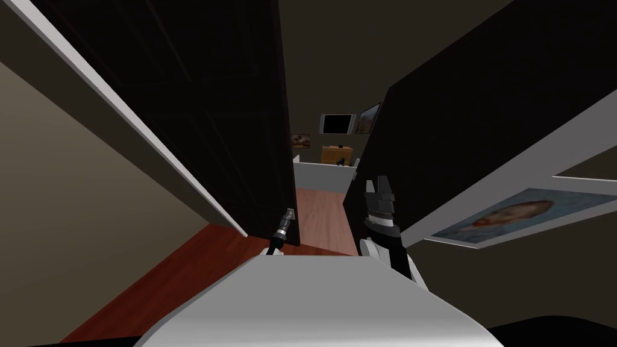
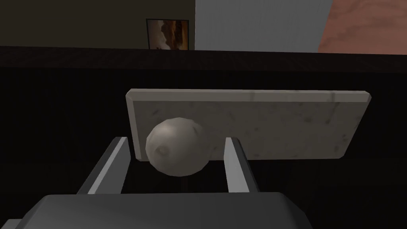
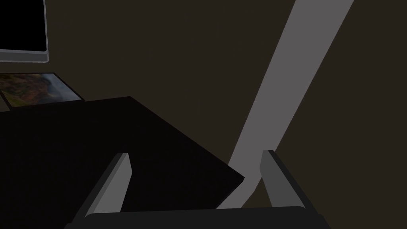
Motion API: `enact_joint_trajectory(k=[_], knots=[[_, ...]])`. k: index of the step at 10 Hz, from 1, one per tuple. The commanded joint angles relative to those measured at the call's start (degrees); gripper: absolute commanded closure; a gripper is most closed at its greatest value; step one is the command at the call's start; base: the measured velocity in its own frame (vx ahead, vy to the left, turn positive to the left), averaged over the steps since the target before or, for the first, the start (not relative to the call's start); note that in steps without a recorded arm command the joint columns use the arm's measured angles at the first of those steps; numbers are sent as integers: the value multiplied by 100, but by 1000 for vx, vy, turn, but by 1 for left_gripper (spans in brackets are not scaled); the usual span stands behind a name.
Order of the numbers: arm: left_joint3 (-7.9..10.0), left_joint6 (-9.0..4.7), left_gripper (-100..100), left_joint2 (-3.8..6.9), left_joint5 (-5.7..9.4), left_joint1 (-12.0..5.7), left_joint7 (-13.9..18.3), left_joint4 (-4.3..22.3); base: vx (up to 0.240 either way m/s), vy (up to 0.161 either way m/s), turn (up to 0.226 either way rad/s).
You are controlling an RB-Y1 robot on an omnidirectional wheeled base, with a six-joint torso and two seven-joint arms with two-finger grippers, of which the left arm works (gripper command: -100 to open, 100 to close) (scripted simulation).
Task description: Push the door open
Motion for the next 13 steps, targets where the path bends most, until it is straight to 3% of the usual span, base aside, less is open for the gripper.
enact_joint_trajectory(k=[1, 5, 6, 10, 13], knots=[[2, 11, 100, 3, 1, 3, 2, 5, -34, -1, -10], [2, 11, 100, 3, 1, 3, 2, 5, -7, 1, -2], [84, 20, 100, 63, 36, -13, -26, 29, 97, -25, 28], [207, 13, 100, 129, 91, -33, -66, 58, 157, -69, 34], [400, 3, 100, 201, 176, -64, -130, 104, 171, -71, 47]])
